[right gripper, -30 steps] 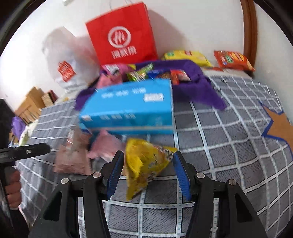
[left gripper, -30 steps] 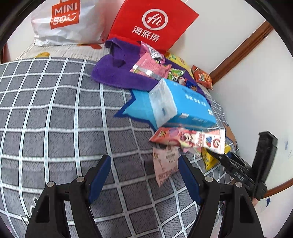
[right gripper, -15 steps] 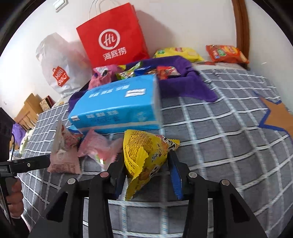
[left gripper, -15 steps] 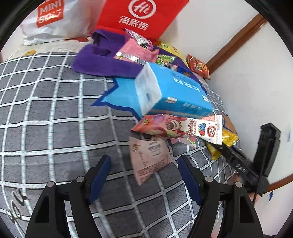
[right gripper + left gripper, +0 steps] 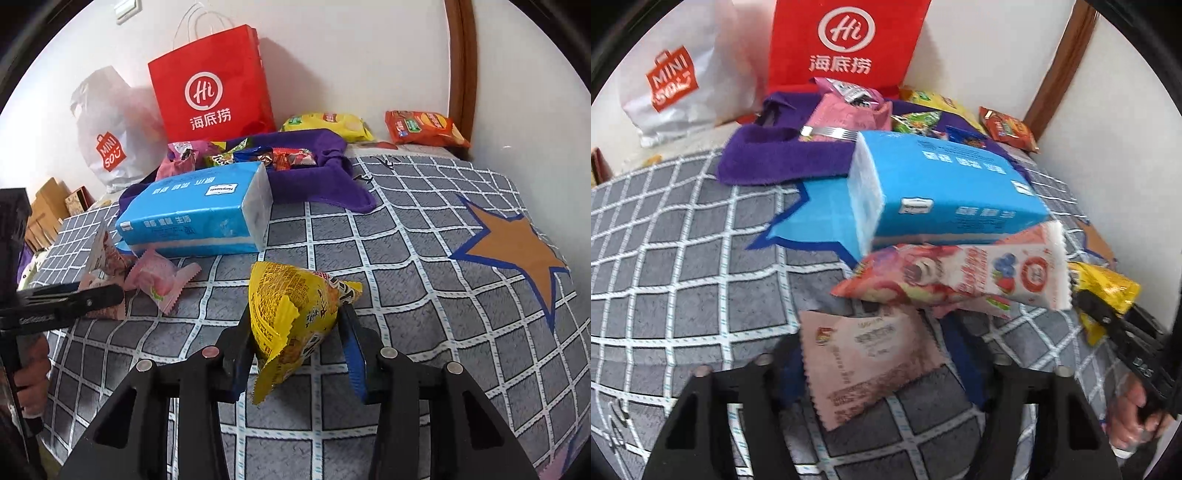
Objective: Organize snacks
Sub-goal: 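Grasp the beige pastry packet with the left tool while the right holds the yellow bag, then carry the beige packet with the left tool while the right carries the yellow bag to the cloth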
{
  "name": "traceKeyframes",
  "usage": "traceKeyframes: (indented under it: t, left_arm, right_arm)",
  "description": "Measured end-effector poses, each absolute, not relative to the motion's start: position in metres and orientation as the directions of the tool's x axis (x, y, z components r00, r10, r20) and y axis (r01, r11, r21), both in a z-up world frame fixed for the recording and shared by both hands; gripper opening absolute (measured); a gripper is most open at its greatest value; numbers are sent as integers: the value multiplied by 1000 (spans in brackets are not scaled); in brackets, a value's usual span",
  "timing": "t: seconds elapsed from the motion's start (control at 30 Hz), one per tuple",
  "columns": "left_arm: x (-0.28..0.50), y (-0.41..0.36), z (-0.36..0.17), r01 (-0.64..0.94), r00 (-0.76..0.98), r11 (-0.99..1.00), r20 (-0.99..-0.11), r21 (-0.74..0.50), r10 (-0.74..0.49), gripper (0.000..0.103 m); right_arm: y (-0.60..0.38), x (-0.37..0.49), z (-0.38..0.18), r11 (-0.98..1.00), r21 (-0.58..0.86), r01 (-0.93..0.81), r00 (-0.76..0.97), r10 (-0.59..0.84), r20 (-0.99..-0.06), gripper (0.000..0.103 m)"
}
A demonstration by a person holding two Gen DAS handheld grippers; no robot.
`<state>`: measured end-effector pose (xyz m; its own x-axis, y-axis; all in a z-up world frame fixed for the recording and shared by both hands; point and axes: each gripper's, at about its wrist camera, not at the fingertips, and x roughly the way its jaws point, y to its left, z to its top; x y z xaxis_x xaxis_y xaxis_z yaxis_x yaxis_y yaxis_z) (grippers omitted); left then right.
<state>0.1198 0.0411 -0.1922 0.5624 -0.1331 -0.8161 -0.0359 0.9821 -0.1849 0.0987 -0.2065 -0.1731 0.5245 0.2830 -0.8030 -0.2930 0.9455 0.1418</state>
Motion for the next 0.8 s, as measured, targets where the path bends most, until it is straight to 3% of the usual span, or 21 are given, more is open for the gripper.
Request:
traceKeyframes:
  t: [0.1,0.23,0.53,0.8]
  left_arm:
    - [116,45,-192,-38,578,983,-807,-178,-124,44]
    - [109,53,-191,-40,576,975,-802,-220,-158,39]
    - [82,67,-183,-23,568,941,-779,-337,-265,39]
    - [56,75,-159,0,608,930,-738,-368,-293,39]
  right_arm:
    - [-209,96,-173,943,154,-296,525,295,-798,43]
    - [-211,92,-173,943,158,-294,522,297,-800,43]
    - [-207,83,-154,940,149,-308,541,301,-785,43]
    - [-198,77,-132,933,146,-330,558,318,-767,43]
